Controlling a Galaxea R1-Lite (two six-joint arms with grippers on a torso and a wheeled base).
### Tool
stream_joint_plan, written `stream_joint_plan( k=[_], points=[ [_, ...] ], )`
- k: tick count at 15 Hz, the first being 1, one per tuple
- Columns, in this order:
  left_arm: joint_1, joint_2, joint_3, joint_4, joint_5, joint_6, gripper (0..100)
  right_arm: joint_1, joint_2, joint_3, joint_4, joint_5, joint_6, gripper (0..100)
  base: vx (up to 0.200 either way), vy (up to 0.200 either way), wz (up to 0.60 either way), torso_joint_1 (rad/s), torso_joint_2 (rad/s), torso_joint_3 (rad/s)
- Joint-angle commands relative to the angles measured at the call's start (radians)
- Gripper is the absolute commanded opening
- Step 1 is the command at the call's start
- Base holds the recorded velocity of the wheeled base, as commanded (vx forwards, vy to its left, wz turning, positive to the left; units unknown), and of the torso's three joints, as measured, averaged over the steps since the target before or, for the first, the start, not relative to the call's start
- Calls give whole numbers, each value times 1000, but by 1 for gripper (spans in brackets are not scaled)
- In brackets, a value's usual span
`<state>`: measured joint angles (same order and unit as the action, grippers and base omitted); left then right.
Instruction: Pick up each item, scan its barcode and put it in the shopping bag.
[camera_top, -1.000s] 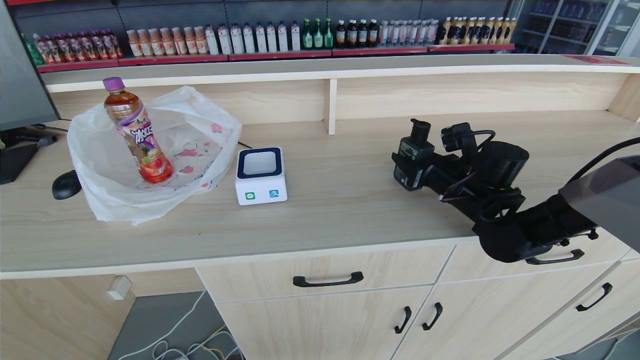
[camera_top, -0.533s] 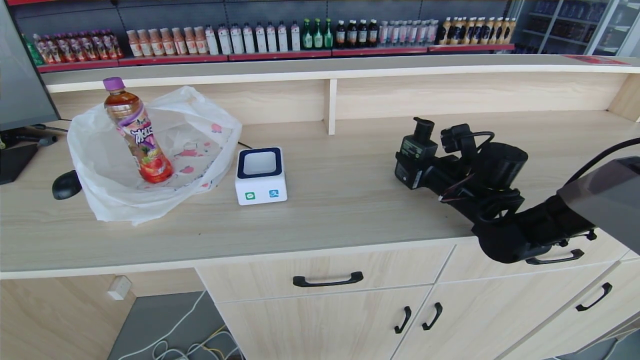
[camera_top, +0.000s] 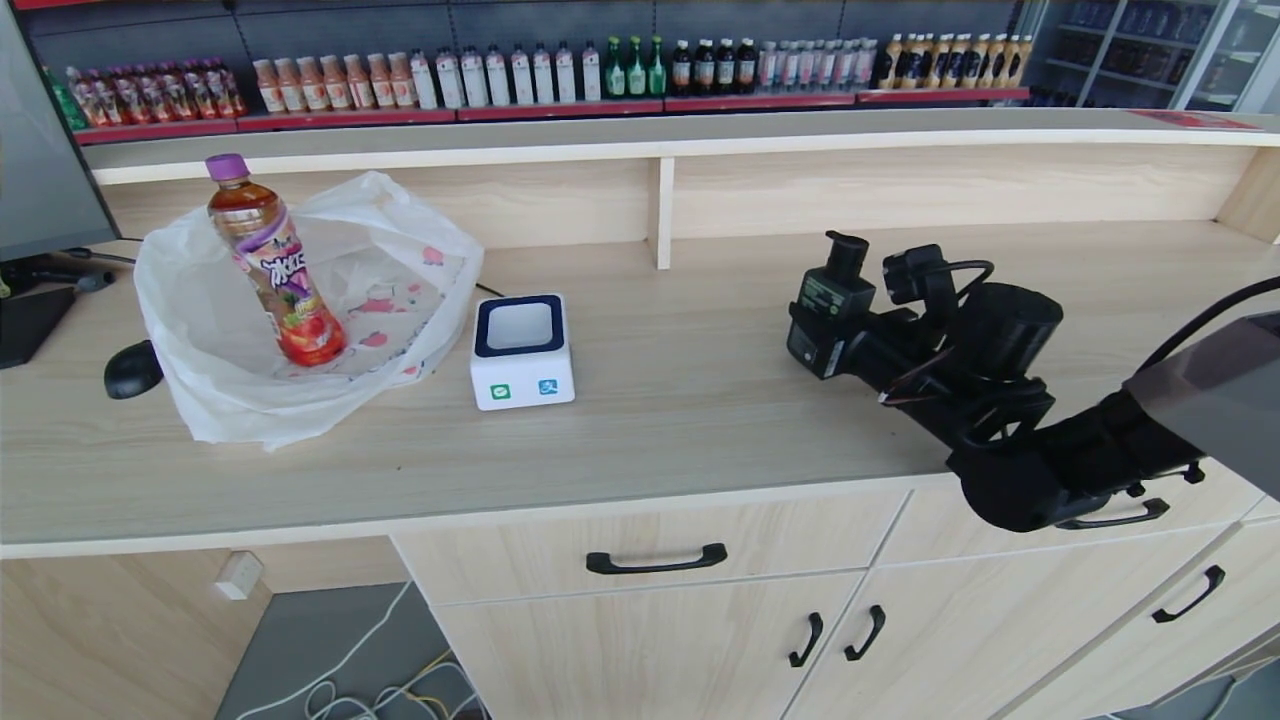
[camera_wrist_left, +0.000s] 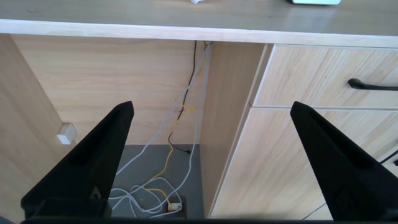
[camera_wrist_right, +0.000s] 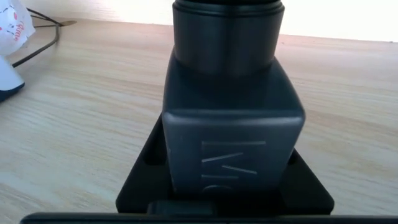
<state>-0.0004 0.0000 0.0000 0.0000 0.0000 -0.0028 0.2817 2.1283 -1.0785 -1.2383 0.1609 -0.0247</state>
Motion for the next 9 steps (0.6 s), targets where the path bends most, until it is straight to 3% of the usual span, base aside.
stream_joint_plan(
  k=[1, 9],
  points=[
    [0, 0, 0, 0, 0, 0, 100, 16, -64, 71, -36, 5, 3, 0, 0, 0, 0, 0, 0, 0],
    [0, 0, 0, 0, 0, 0, 100, 28, -258, 439, -262, 19, 72, 0, 0, 0, 0, 0, 0, 0]
  ],
)
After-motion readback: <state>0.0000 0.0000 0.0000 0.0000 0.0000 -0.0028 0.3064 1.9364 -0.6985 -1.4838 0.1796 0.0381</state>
